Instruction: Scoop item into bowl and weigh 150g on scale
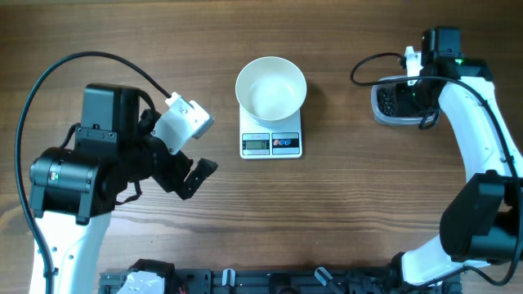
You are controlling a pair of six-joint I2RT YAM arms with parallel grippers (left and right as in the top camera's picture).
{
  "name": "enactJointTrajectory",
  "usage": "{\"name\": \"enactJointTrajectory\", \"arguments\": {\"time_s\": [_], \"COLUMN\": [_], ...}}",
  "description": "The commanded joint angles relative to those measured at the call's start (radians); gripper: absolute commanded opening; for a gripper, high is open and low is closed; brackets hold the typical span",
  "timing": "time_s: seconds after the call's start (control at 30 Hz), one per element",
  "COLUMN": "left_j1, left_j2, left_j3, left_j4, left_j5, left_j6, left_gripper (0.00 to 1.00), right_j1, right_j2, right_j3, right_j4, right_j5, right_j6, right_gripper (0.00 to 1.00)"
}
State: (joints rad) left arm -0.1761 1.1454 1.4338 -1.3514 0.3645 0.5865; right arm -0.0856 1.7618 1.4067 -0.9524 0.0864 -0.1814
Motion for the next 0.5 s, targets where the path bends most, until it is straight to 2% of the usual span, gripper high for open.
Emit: {"name": "enactJointTrajectory", "arguments": {"time_s": [0.0, 0.47], "left_j1": [0.007, 0.007], "left_j2": [-0.003, -0.004], "left_j3": [0.018, 0.018], "left_j4": [-0.001, -0.001], "left_j5": [0.012, 0.012], "left_j6": [0.011, 0.011], "left_gripper": [1.00, 1.00], "right_j1": [-0.027, -0.107], "right_j2": [0.030, 0.030], "right_j3": [-0.010, -0.010], "right_j4": [-0.010, -0.075], "right_j5": [-0.149, -0.229], "right_j6": [-0.002, -0.023], "right_gripper": [0.04, 0.04]}}
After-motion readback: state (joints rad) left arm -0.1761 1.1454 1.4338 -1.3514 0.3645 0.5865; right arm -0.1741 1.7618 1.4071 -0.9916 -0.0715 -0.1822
